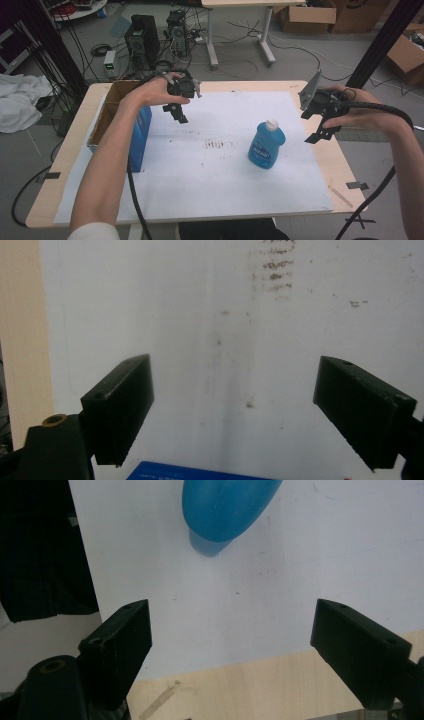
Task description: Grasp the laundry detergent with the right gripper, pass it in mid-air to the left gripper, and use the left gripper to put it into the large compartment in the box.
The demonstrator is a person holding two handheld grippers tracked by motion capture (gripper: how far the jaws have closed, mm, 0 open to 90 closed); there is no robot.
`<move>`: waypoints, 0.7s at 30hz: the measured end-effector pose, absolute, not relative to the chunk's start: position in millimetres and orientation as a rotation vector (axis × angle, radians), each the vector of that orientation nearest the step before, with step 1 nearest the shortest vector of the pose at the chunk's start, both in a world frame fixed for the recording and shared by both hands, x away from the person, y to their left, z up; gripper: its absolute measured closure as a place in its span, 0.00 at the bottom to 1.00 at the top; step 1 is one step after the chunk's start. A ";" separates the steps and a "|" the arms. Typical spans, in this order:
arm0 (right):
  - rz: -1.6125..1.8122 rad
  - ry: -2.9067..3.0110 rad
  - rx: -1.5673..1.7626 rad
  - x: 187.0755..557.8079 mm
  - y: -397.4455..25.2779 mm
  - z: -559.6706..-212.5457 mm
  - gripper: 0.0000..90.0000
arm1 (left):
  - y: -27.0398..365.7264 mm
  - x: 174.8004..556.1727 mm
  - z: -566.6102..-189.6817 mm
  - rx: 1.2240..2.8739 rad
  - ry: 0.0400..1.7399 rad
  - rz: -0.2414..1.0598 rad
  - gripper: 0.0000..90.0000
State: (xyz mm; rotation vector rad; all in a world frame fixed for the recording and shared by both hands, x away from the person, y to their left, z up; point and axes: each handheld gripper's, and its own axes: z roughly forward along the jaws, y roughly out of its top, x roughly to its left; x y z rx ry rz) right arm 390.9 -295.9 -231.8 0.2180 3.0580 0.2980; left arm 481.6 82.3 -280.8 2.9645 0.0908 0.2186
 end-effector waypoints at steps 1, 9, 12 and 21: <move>0.314 3.055 0.245 390.3 -296.4 -233.1 0.19 | 82.3 481.2 -280.8 2.962 0.098 0.215 0.19; 0.458 3.004 0.388 380.6 -297.6 -244.0 0.18 | 83.1 480.7 -279.7 2.965 0.088 0.225 0.19; 0.457 2.998 0.427 377.5 -296.3 -248.4 0.19 | 83.9 479.4 -280.0 2.962 0.103 0.223 0.19; 0.530 2.944 0.570 373.8 -294.8 -260.7 0.18 | 85.0 480.1 -280.3 2.965 0.101 0.224 0.19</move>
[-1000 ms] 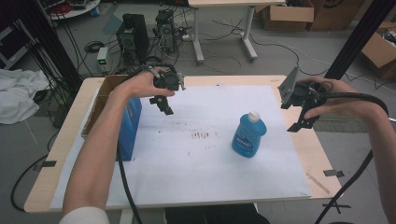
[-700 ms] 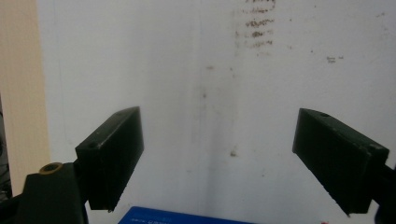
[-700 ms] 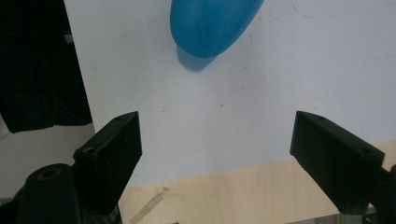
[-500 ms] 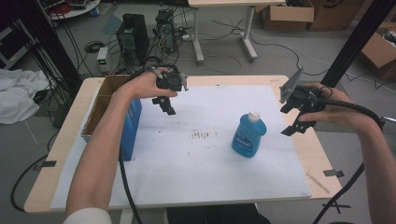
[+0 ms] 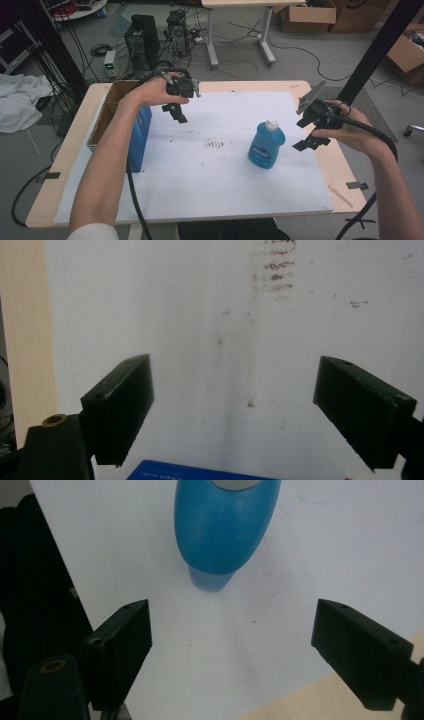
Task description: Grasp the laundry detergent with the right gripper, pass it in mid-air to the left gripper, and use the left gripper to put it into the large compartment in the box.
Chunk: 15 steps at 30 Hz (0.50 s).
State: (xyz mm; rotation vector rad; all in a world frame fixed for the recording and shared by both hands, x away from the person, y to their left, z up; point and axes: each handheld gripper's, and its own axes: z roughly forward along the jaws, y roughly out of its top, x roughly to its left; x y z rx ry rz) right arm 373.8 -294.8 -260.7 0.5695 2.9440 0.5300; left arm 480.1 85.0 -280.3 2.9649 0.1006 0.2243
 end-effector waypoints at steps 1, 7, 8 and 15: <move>0.541 2.936 0.585 373.0 -294.4 -262.5 0.18 | 85.2 480.3 -280.3 2.963 0.098 0.227 0.19; 0.649 2.882 0.641 369.2 -292.1 -275.5 0.18 | 85.6 481.2 -280.6 2.959 0.090 0.228 0.19; 0.663 2.877 0.647 368.7 -291.5 -277.9 0.18 | 85.6 480.9 -280.9 2.954 0.094 0.225 0.19; 0.745 2.812 0.712 365.6 -288.1 -293.8 0.18 | 84.9 481.2 -280.9 2.956 0.092 0.224 0.19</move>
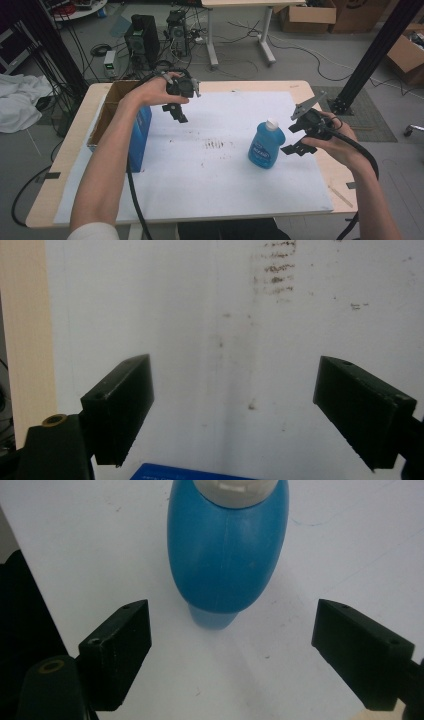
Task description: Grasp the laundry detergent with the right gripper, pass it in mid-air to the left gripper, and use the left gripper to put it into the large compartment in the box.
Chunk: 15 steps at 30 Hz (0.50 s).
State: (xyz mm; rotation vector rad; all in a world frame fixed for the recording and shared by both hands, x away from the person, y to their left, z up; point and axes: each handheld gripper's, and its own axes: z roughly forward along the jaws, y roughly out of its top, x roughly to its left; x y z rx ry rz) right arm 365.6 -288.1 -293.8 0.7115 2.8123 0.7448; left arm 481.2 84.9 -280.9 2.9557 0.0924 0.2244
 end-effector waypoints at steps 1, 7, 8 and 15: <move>0.756 2.806 0.719 365.4 -287.7 -296.2 0.18 | 84.9 481.1 -280.9 2.955 0.092 0.224 0.19; 0.831 2.754 0.768 362.9 -286.8 -308.3 0.17 | 85.6 481.0 -280.5 2.952 0.089 0.232 0.19; 0.849 2.744 0.781 361.9 -286.4 -310.4 0.17 | 85.6 481.0 -280.5 2.952 0.089 0.231 0.19; 0.942 2.683 0.823 356.9 -281.3 -326.0 0.17 | 86.2 480.7 -280.1 2.953 0.090 0.231 0.19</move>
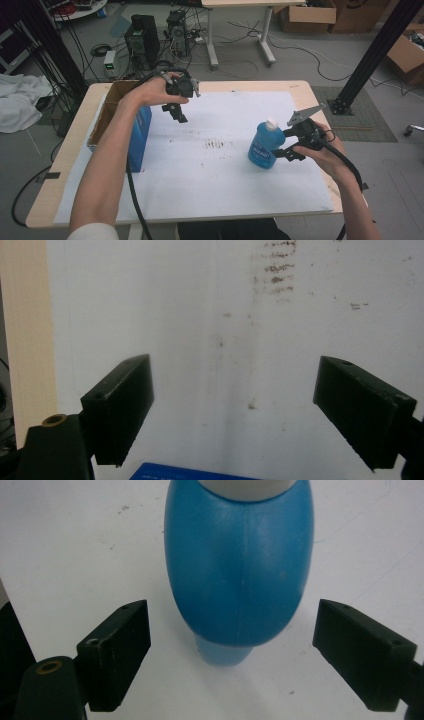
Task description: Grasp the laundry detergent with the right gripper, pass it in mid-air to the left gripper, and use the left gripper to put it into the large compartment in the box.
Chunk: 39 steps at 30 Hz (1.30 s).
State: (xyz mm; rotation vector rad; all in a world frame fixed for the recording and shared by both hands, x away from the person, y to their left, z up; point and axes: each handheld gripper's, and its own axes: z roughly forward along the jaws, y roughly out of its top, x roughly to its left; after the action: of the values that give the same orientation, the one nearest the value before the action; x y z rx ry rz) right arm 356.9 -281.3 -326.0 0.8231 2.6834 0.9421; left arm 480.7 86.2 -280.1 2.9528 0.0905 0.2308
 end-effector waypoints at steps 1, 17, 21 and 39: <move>0.945 2.671 0.829 356.4 -280.2 -327.6 0.17 | 86.4 480.3 -280.3 2.951 0.095 0.228 0.19; 1.070 2.547 0.874 354.4 -270.1 -346.9 0.17 | 91.1 478.9 -281.1 2.939 0.113 0.230 0.19; 1.081 2.518 0.865 355.0 -269.5 -351.9 0.17 | 91.1 479.0 -281.2 2.939 0.113 0.227 0.19; 1.121 2.468 0.884 358.2 -266.8 -367.0 0.17 | 91.6 479.3 -281.1 2.934 0.118 0.229 0.19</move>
State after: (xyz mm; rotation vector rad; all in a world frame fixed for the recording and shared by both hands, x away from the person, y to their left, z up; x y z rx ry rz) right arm 358.2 -266.8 -367.0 0.8843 2.4684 1.1212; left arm 479.3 91.6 -281.1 2.9336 0.1177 0.2289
